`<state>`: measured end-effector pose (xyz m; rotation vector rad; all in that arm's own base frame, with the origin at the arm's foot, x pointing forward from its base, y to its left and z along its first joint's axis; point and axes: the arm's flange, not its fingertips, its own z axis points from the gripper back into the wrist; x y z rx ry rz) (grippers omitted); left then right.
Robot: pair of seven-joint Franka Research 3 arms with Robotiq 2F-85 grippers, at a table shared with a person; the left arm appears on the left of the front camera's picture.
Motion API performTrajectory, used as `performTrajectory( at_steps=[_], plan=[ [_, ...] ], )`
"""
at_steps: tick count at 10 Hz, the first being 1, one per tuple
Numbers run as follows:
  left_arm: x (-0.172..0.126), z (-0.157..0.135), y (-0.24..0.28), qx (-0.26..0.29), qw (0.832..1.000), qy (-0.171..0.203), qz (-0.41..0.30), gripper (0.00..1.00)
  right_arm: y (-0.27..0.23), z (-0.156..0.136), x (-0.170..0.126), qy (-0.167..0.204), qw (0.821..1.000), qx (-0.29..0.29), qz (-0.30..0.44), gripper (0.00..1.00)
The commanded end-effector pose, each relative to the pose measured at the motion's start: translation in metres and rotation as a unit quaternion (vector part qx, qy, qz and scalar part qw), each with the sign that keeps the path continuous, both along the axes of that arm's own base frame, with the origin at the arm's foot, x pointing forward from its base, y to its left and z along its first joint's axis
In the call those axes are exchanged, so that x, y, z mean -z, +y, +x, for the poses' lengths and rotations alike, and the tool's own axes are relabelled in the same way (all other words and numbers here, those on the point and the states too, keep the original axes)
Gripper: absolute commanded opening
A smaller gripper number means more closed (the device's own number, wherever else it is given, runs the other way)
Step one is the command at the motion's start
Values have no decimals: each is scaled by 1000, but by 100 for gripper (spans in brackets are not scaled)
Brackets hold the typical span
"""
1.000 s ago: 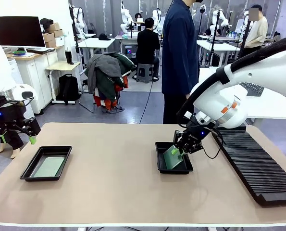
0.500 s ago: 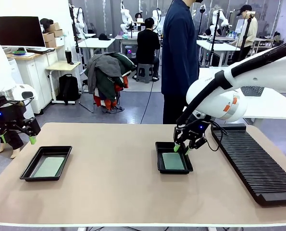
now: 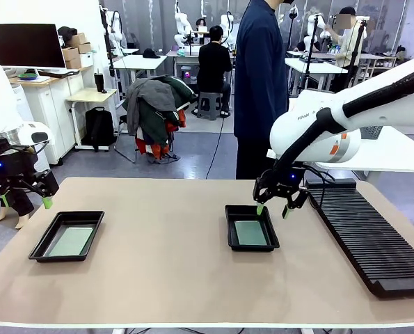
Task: Inspect and transfer BCBs to ESD trays.
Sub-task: Pick up the Blank PCB from the PCB Rack and place it in the right ESD tray.
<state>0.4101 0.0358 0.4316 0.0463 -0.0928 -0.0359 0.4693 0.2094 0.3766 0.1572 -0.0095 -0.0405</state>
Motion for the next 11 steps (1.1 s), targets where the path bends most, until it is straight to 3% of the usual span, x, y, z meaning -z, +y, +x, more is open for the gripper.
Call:
performTrajectory(
  at_steps=[1, 4, 5, 11],
  plan=[
    [0, 0, 1, 4, 1000, 1, 1, 100, 9, 0, -9, 6, 999, 10, -38, 100],
    [0, 0, 1, 4, 1000, 1, 1, 100, 10, 4, -13, 6, 998, 11, -59, 100],
    [0, 0, 1, 4, 1000, 1, 1, 100, 3, -1, -8, 2, 999, 2, -33, 100],
    [0, 0, 1, 4, 1000, 1, 1, 100, 3, -1, -8, 2, 999, 2, -33, 100]
  ],
)
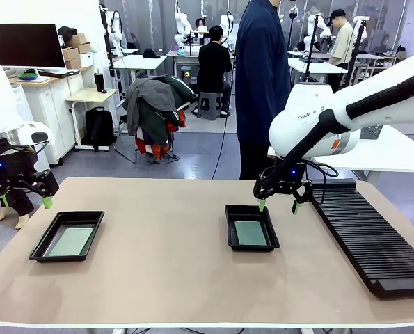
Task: Inspect and transfer BCBs to ESD trays.
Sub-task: Pick up the ESD tray and place it on the left side of the table.
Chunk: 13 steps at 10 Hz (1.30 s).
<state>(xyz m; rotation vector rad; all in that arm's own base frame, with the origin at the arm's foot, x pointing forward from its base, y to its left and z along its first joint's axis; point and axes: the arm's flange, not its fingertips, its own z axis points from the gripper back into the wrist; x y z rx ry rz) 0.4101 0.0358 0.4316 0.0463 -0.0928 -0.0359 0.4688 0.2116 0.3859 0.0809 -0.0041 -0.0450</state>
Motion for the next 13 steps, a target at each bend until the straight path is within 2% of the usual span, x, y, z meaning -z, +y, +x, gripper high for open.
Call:
performTrajectory(
  at_steps=[1, 13],
  plan=[
    [0, 0, 1, 4, 1000, 1, 1, 100, 0, -1, 1, -1, 1000, 0, 5, 100],
    [0, 0, 0, 0, 1000, 0, 0, 100, 0, 0, 0, 0, 1000, 0, 0, 100]
  ],
)
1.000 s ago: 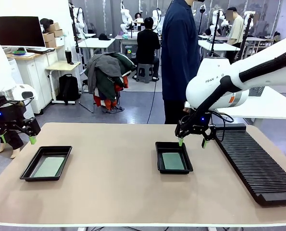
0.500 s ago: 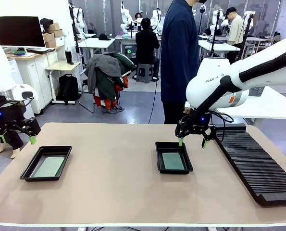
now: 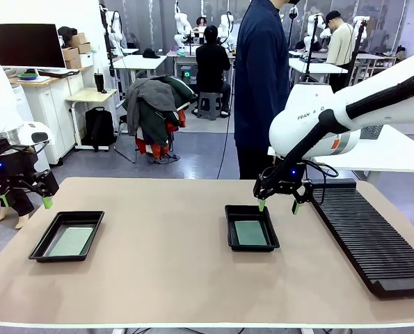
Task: Inspect and transfer BCBs to ESD trays.
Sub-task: Pick up the ESD tray and place it on the left side of the table.
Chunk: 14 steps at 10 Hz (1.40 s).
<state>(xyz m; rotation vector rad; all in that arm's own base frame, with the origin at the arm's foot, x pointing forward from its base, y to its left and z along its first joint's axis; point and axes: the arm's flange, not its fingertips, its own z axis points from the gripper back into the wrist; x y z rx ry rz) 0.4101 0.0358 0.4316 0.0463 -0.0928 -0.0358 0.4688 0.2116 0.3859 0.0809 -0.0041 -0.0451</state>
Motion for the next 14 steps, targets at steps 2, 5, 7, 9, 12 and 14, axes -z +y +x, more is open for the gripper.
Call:
performTrajectory(
  at_steps=[2, 5, 7, 9, 12, 14],
  plan=[
    [-23, -17, -27, -2, 1000, -21, -12, 100, -38, -5, -13, 17, 998, 16, 61, 100],
    [-44, -36, -99, -7, 1000, -23, -7, 100, -91, -11, -24, 27, 990, 18, 138, 100],
    [-50, -36, -158, -12, 1000, -19, -13, 100, -124, -14, -23, 42, 983, -6, 176, 100],
    [-54, -33, -221, -17, 1000, -20, -13, 100, -154, -17, -19, 44, 979, -29, 196, 100],
    [-50, -20, -300, -20, 1000, -15, -14, 100, -159, -14, -20, 41, 982, -21, 181, 100],
    [-35, -9, -347, -34, 999, -9, -26, 100, -159, -14, -20, 41, 982, -21, 181, 100]
  ],
)
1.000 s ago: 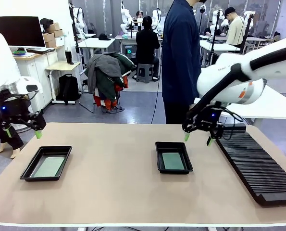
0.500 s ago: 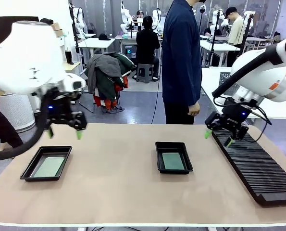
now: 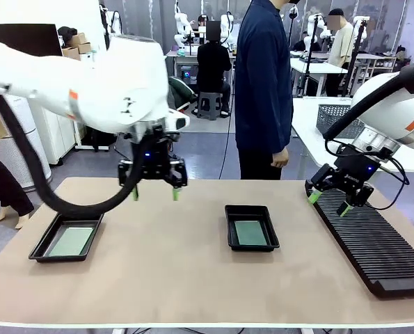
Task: Inspect and transfer BCBs to ESD trays.
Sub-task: Pick up the ESD tray and place it on the left side of the table.
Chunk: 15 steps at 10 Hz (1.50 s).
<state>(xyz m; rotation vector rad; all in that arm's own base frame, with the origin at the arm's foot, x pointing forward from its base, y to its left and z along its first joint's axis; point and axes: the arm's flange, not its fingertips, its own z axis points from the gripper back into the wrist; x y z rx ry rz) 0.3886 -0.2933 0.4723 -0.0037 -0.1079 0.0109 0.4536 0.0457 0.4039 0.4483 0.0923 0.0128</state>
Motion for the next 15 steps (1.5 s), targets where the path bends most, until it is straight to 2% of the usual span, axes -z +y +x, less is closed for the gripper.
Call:
performTrajectory(
  at_steps=[1, 8, 11, 15],
  plan=[
    [15, 17, -37, -12, 1000, -3, -5, 100, 7, 1, -2, 1, 1000, 10, -3, 100],
    [91, 52, -142, 9, 999, -32, -6, 100, 7, 1, -2, 1, 1000, 10, -3, 100],
    [120, 68, -168, 32, 999, -31, -7, 100, 7, 1, -2, 1, 1000, 10, -3, 100],
    [149, 89, -186, 34, 999, -39, -6, 100, 7, 1, -2, 1, 1000, 10, -3, 100]
  ],
)
